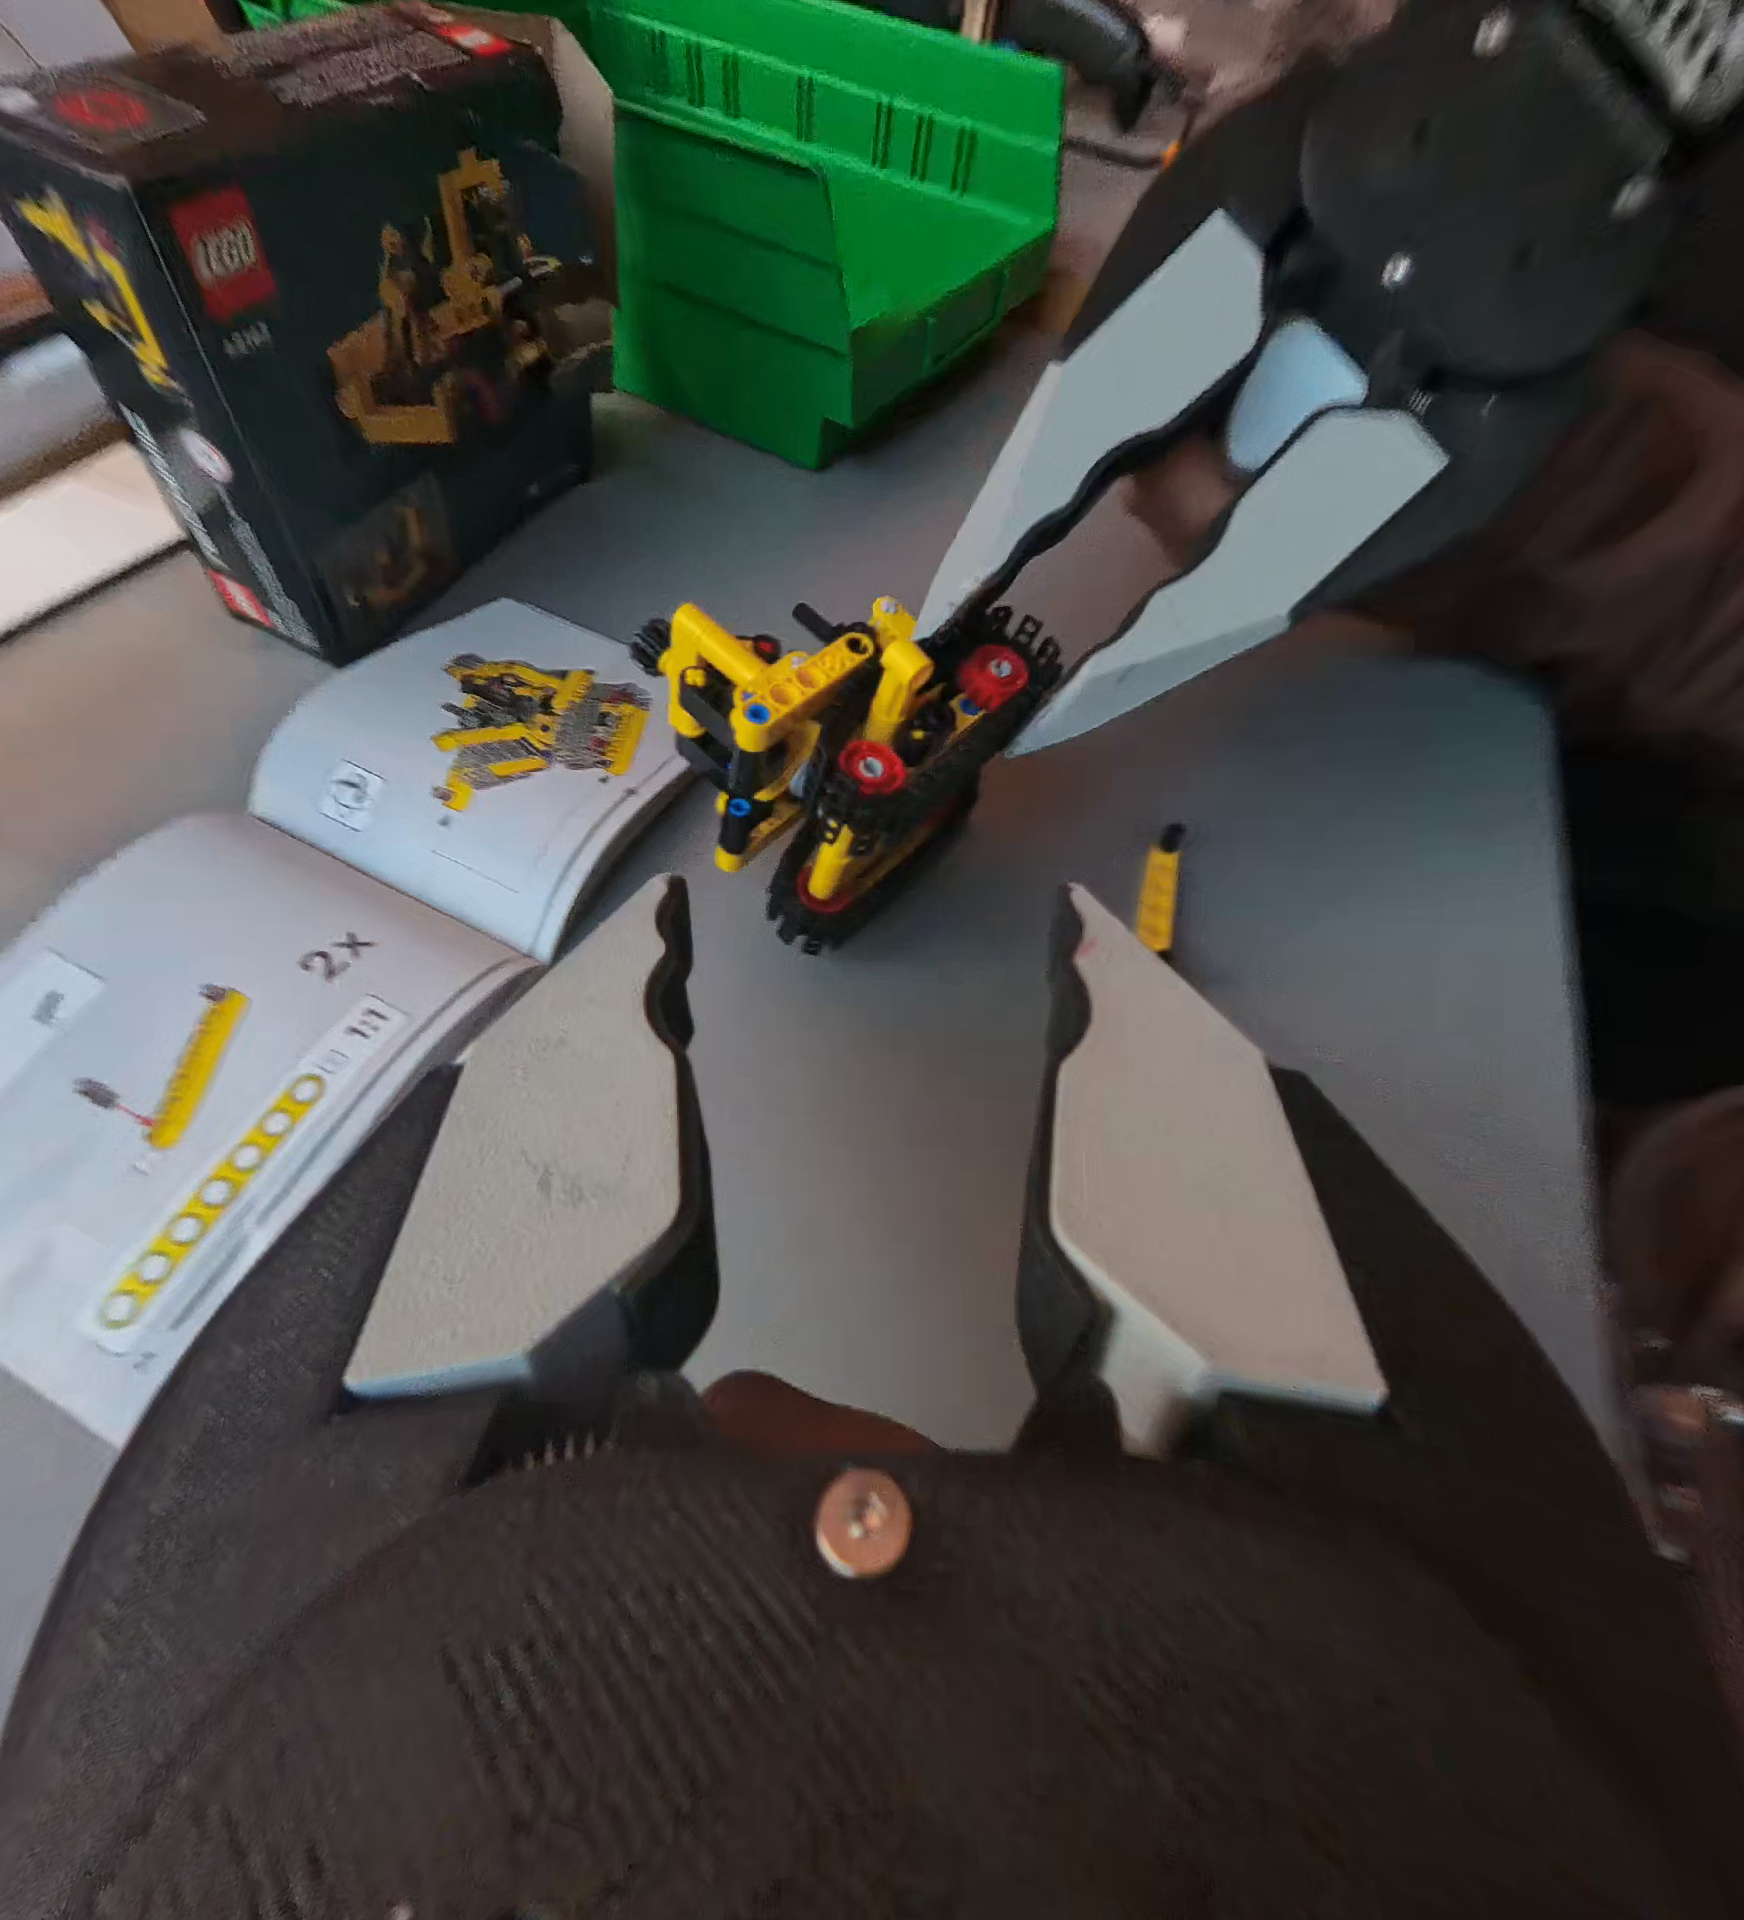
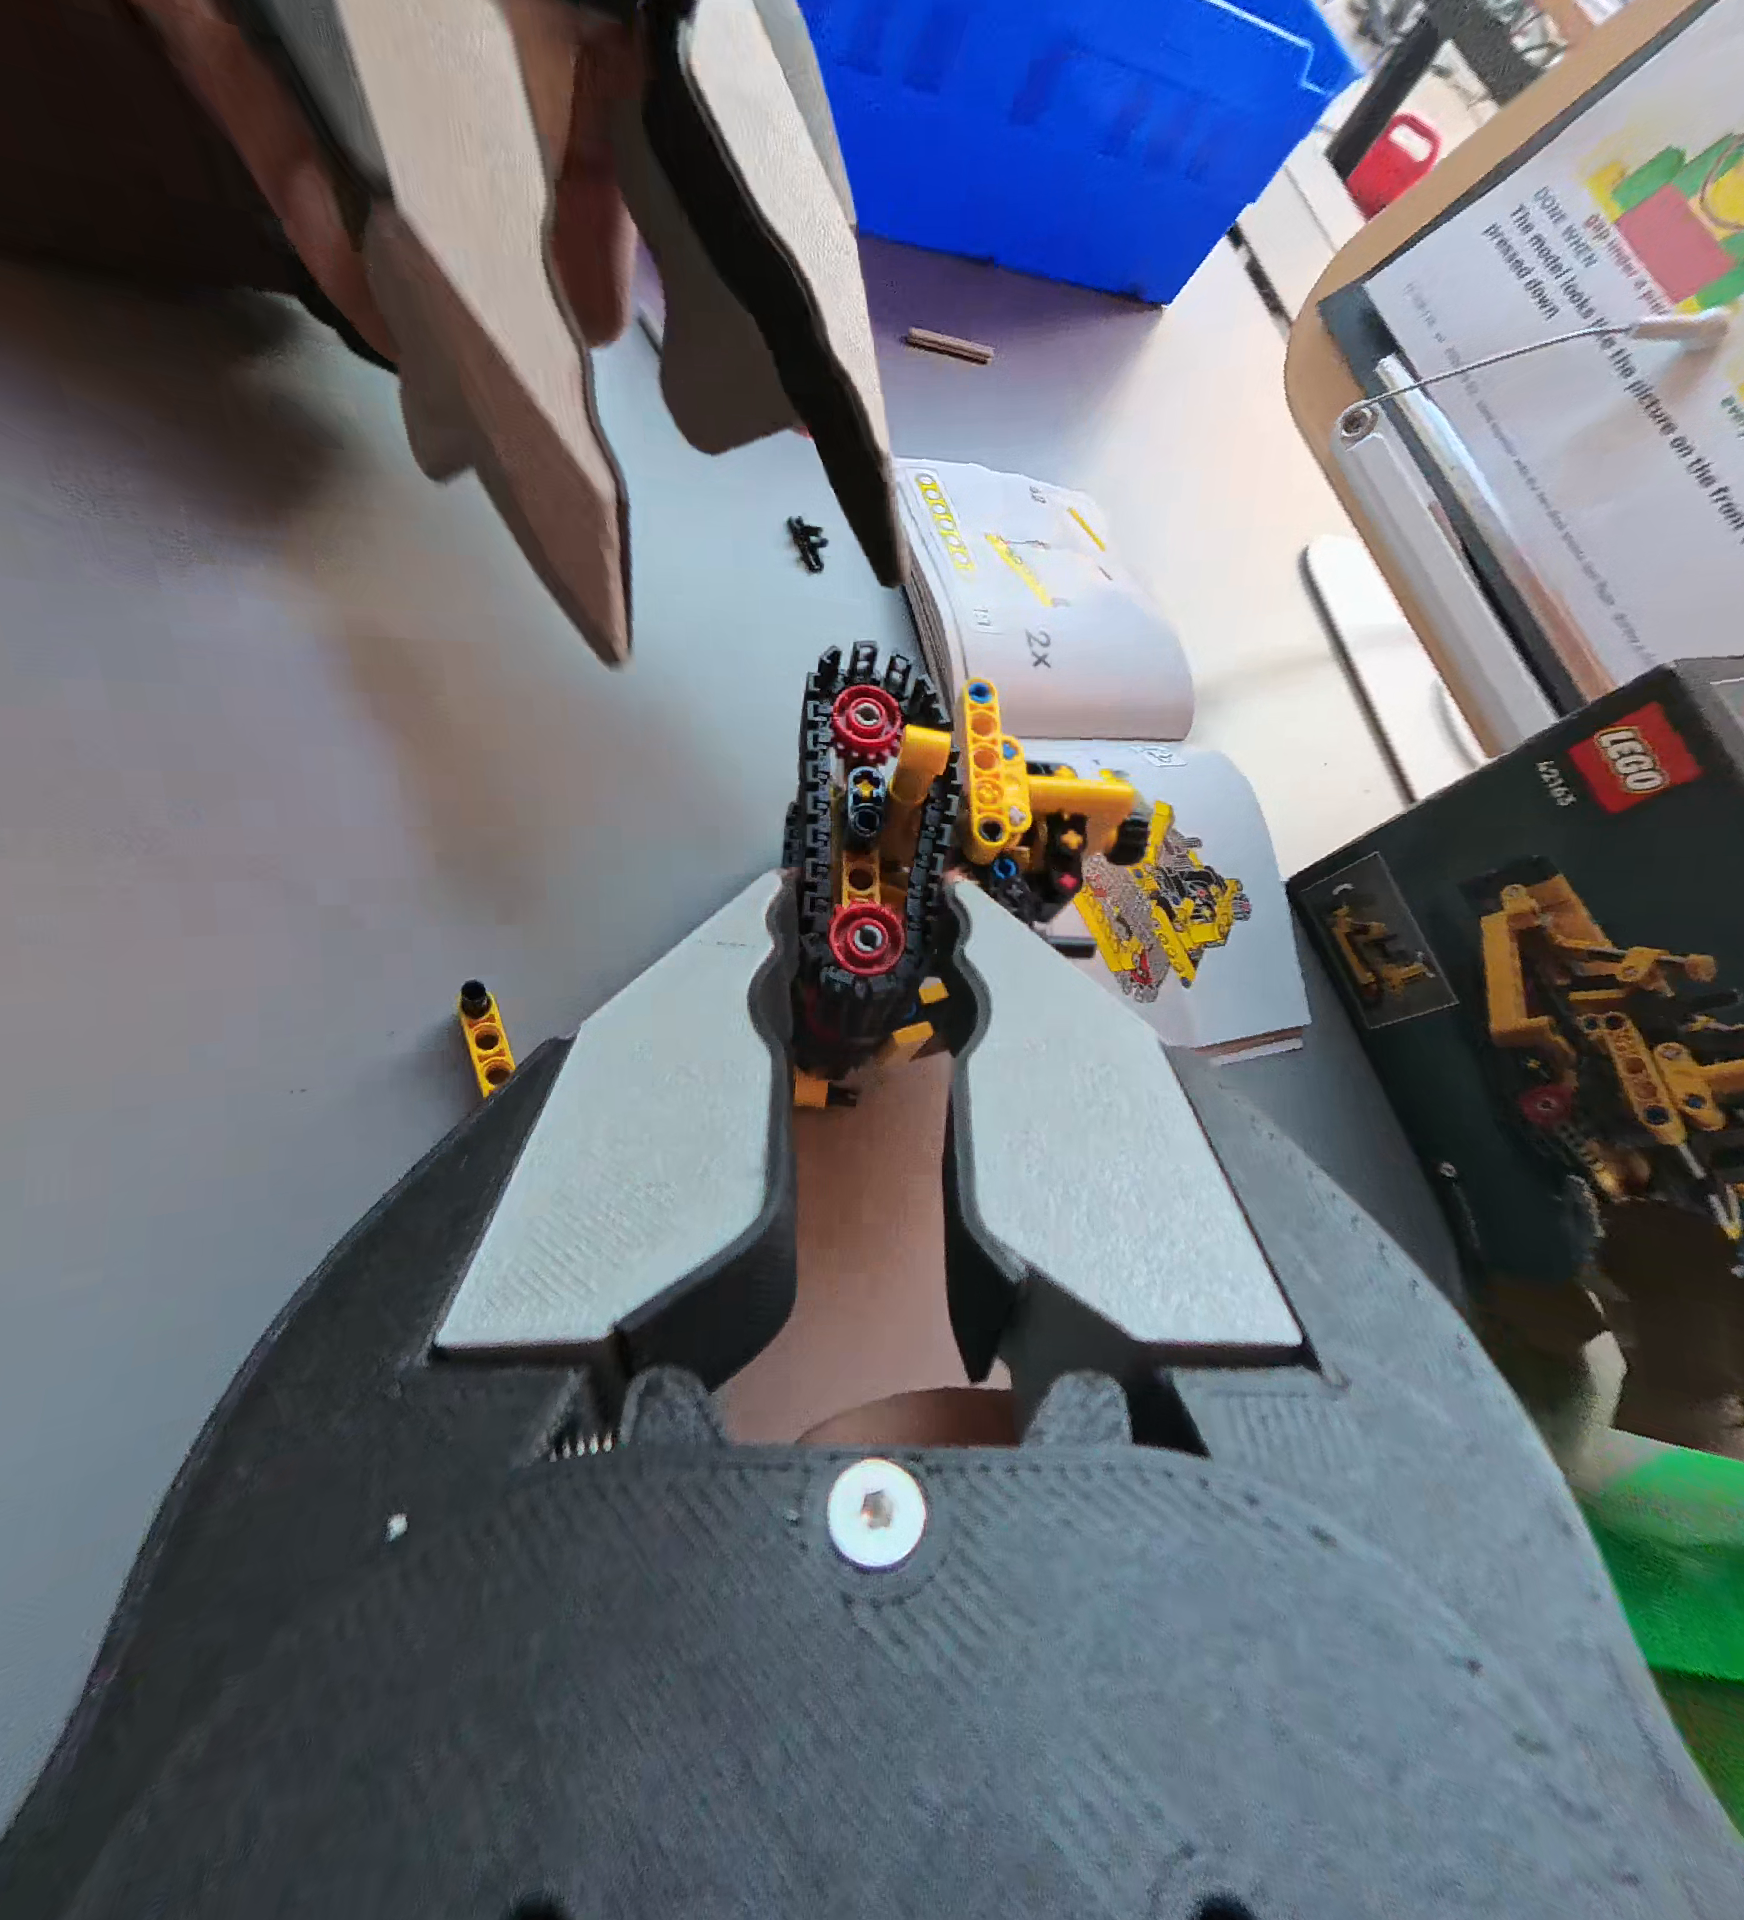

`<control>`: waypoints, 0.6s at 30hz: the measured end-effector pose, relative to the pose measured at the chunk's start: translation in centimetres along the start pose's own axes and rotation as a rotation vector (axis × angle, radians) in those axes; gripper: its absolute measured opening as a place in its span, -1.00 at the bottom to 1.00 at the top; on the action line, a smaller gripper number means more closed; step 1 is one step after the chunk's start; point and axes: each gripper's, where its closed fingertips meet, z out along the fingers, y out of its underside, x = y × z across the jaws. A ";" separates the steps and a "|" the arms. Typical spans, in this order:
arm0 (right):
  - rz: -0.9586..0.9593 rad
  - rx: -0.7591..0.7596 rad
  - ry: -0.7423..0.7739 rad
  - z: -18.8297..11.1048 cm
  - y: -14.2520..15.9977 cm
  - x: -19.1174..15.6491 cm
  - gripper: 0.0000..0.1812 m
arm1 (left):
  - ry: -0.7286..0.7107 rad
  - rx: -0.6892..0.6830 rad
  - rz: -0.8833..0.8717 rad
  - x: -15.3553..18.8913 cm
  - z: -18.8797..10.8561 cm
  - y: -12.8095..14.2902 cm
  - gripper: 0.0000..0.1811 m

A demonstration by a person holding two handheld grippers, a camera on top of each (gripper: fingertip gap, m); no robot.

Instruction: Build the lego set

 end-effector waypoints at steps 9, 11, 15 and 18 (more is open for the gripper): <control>0.062 0.017 -0.186 -0.2 0.1 0.3 -0.75 | 0.001 0.030 0.195 -0.4 2.0 -1.6 -0.43; 0.052 0.027 -0.211 -0.2 0.1 0.1 -0.75 | 0.040 0.020 0.202 -0.3 2.2 -1.4 -0.49; 0.034 0.041 -0.230 -0.2 0.0 0.1 -0.74 | 0.065 0.017 0.207 -0.2 2.5 -1.4 -0.57; 0.033 0.050 -0.228 -0.2 0.0 0.3 -0.75 | 0.082 0.002 0.206 -0.1 2.7 -1.0 -0.74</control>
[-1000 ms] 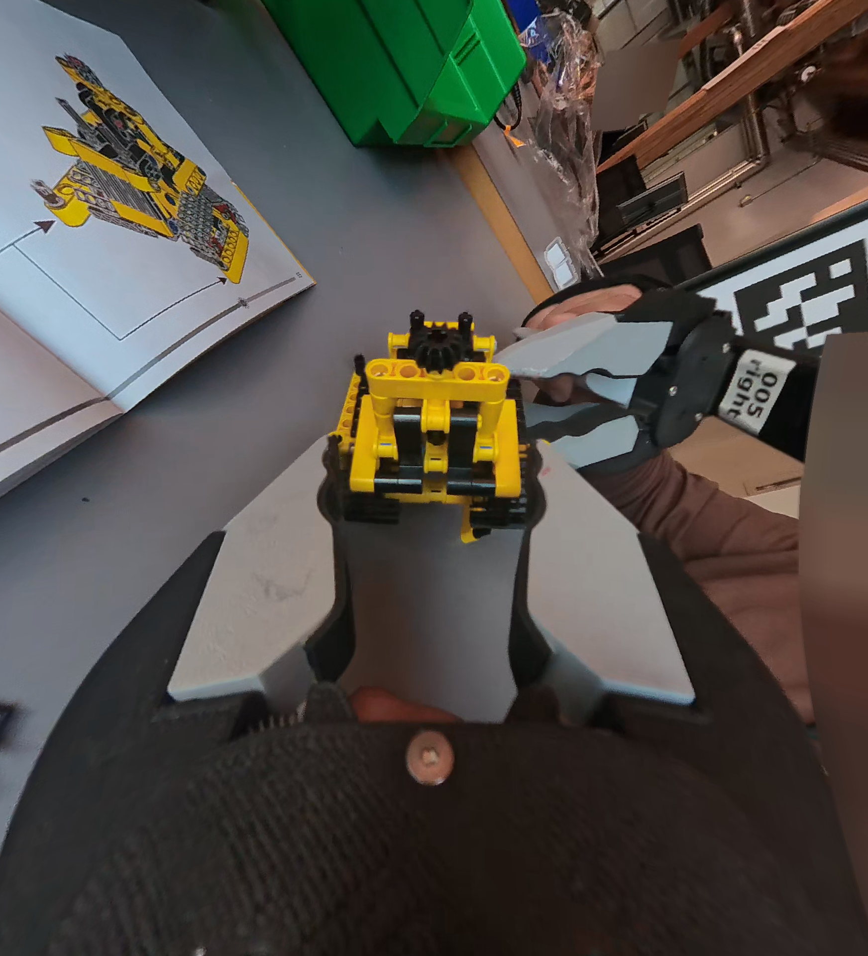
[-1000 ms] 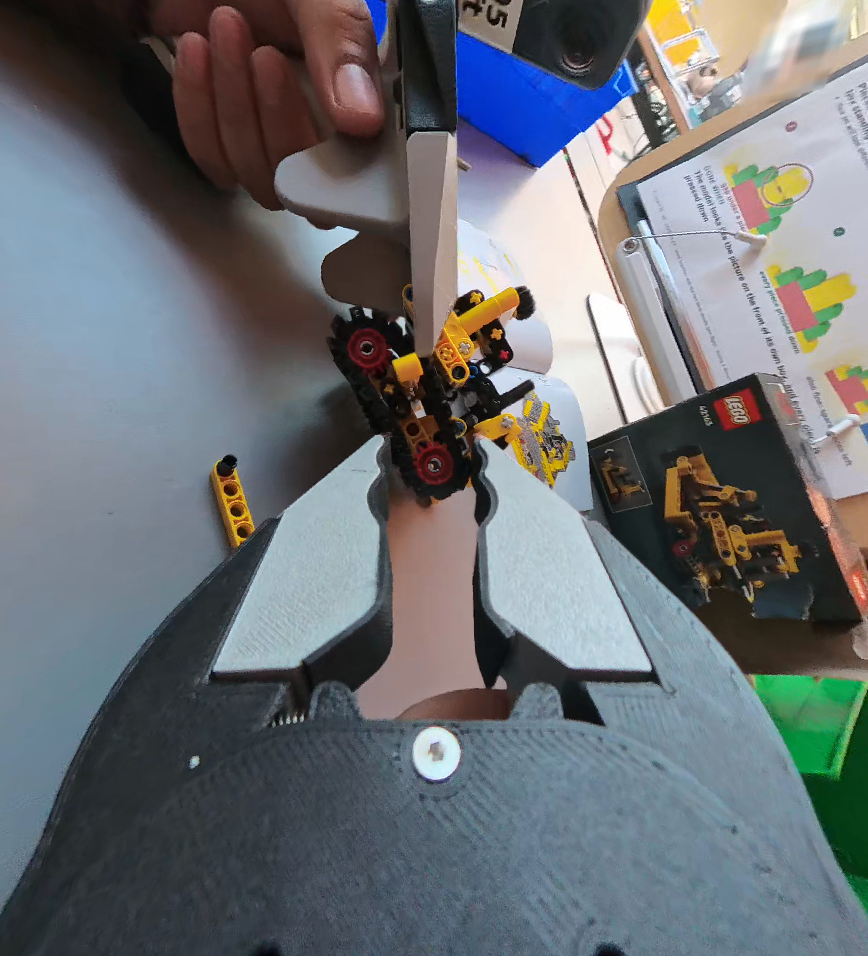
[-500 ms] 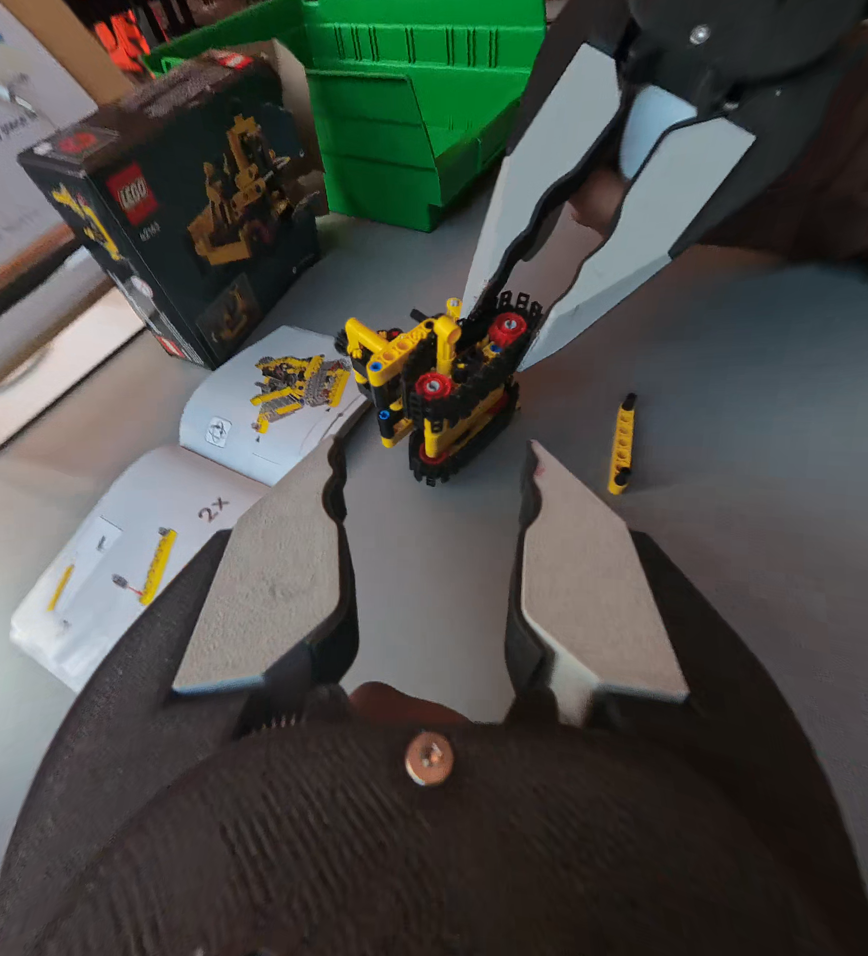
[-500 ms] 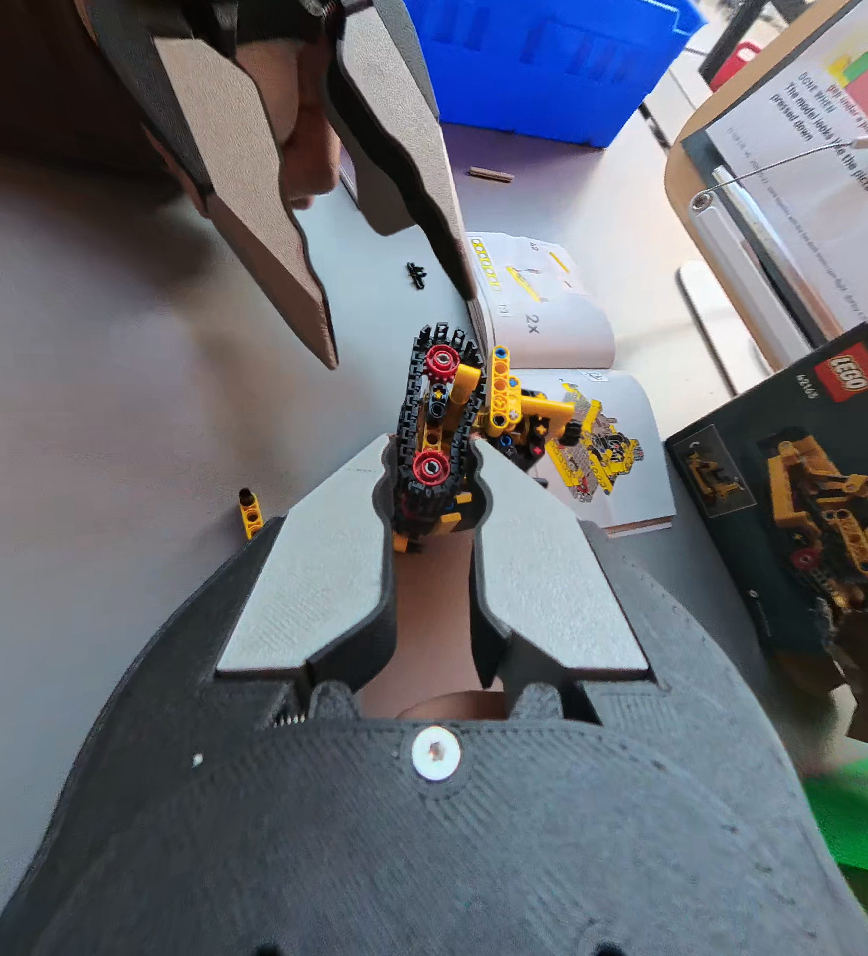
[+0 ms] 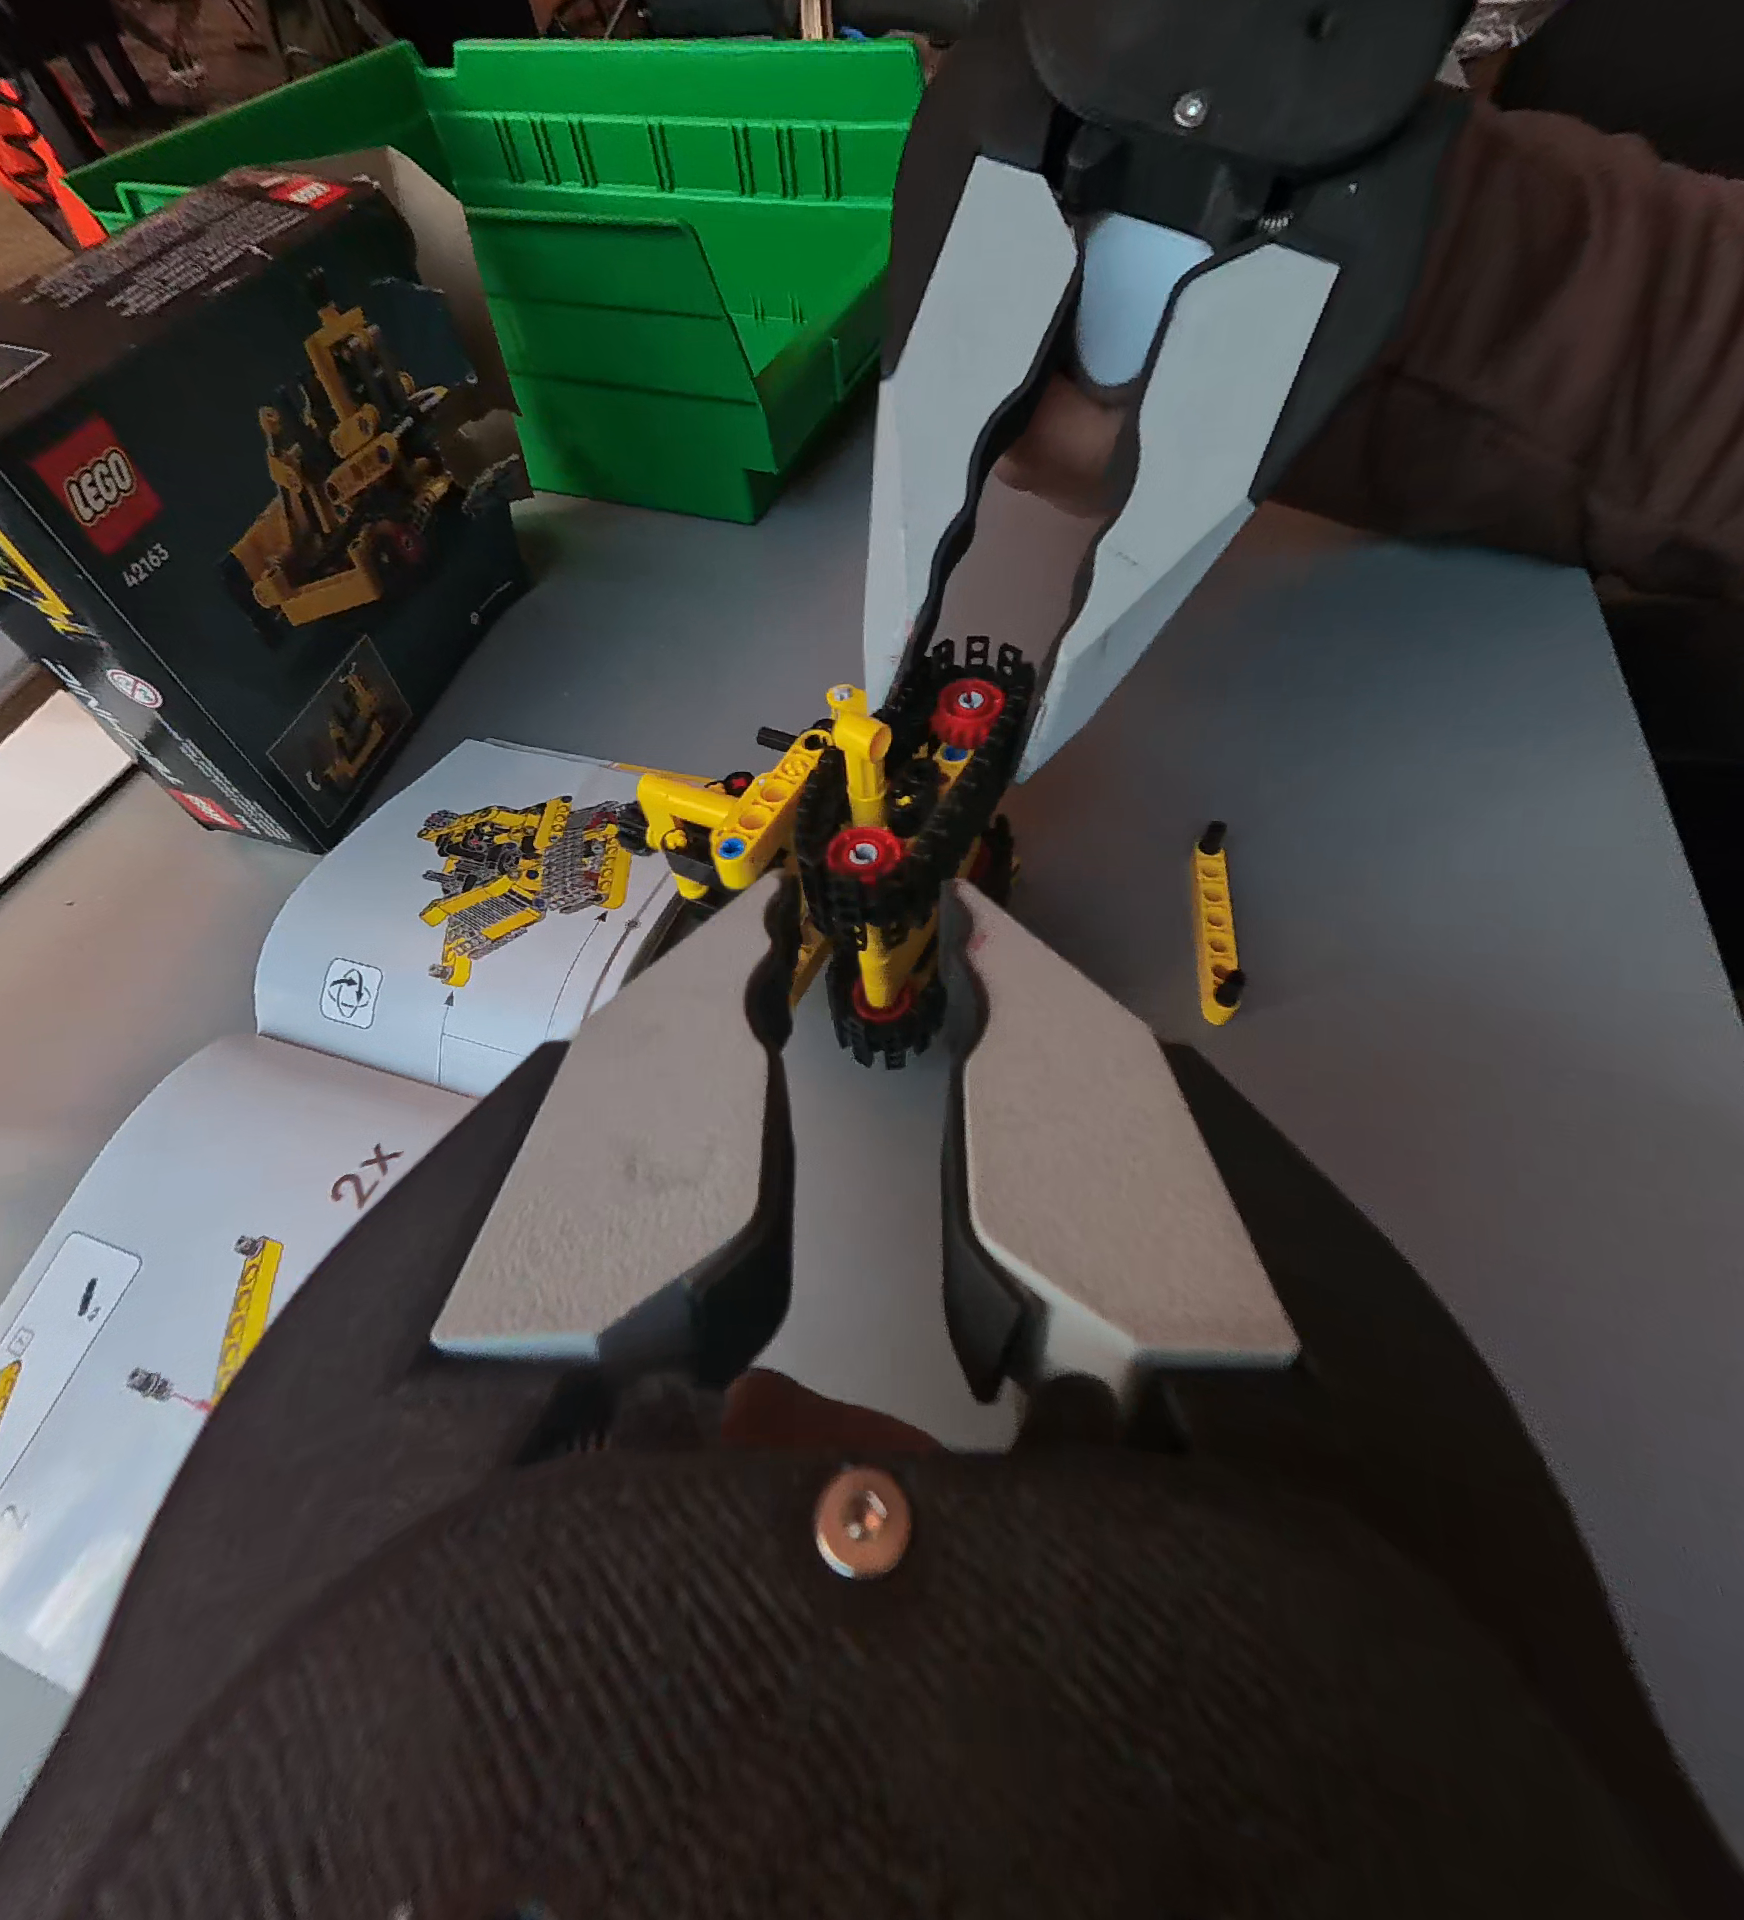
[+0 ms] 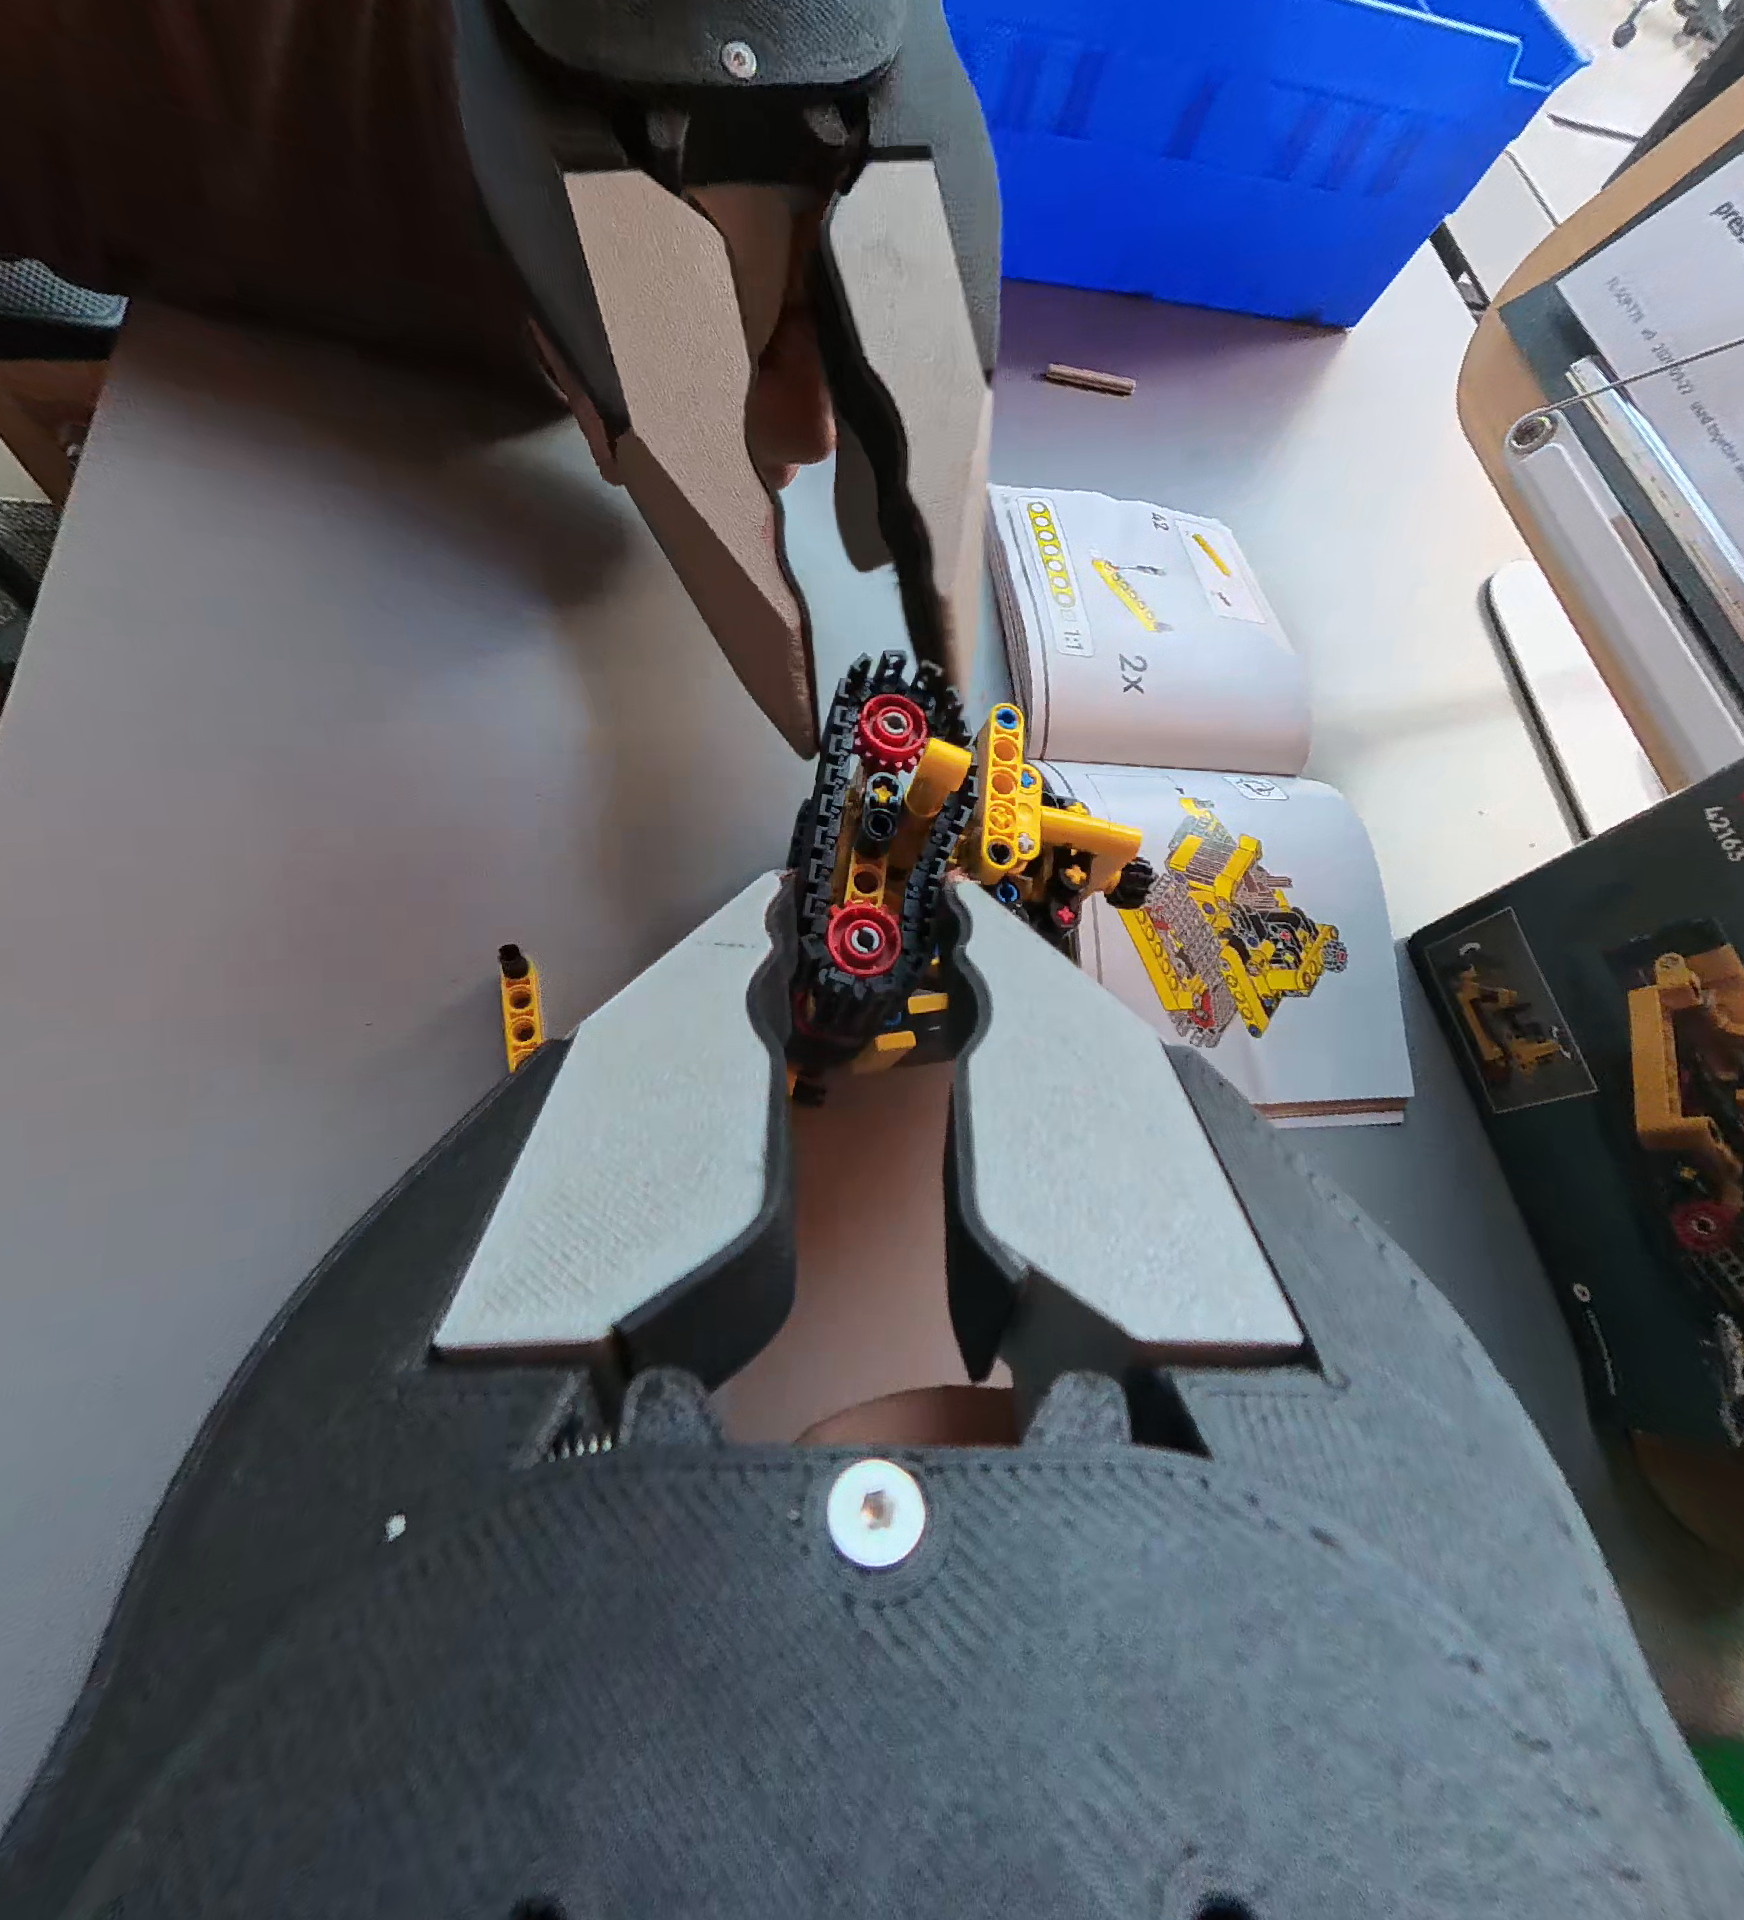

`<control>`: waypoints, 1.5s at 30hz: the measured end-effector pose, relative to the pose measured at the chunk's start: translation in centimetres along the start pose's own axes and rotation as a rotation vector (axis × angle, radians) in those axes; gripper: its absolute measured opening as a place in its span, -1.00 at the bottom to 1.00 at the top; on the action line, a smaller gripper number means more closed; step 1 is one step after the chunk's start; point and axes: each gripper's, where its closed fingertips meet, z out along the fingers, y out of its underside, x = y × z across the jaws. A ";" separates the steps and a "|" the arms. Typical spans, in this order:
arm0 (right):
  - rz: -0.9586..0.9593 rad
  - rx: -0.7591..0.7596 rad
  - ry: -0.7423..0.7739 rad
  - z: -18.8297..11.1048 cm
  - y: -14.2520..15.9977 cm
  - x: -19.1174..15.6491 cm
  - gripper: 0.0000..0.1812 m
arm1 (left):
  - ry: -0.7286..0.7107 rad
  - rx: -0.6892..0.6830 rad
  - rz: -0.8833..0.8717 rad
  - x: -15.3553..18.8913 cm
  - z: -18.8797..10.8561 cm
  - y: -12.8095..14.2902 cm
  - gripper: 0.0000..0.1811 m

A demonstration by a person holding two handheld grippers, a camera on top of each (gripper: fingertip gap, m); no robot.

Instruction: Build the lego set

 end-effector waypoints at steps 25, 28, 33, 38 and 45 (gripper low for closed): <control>0.226 0.030 0.188 -2.9 2.3 2.2 -0.62 | 0.006 -0.009 -0.176 -1.8 1.0 -0.6 -0.55; 0.226 -0.016 0.171 -1.9 3.0 2.4 -0.61 | 0.034 0.002 -0.176 -1.6 1.3 -0.9 -0.55; 0.226 -0.027 0.129 -1.2 3.4 2.5 -0.71 | 0.081 -0.021 -0.163 -0.7 1.8 -0.7 -0.61; 0.117 0.010 0.148 -1.5 2.8 2.2 -0.72 | 0.077 -0.018 -0.103 -0.3 1.7 -0.2 -0.74; -0.107 0.031 0.223 -2.0 1.6 0.7 -0.72 | 0.093 0.006 -0.078 1.2 1.1 -0.1 -0.68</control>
